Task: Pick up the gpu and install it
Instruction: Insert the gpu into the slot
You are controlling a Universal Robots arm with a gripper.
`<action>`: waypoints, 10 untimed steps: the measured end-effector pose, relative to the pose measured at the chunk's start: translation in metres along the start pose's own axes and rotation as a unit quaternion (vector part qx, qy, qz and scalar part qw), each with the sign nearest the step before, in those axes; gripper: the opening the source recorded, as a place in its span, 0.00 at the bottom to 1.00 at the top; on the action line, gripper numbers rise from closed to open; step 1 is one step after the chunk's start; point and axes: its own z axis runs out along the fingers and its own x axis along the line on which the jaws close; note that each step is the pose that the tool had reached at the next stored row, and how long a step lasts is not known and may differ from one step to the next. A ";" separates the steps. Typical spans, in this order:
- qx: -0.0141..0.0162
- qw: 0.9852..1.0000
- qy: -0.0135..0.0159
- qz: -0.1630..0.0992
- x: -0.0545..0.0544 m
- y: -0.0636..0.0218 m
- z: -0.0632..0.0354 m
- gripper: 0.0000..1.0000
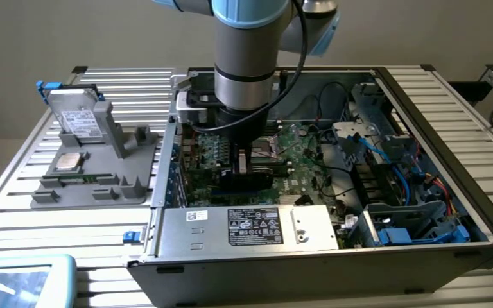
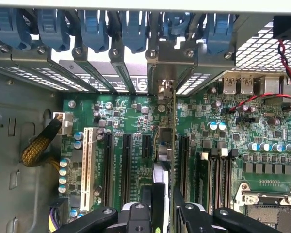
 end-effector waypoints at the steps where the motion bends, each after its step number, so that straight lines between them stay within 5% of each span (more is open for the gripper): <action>1: 0.000 1.000 0.000 0.000 0.000 0.0000 0.0001 0.27; 10: 0.000 1.000 0.000 0.000 0.000 0.0000 0.0016 0.27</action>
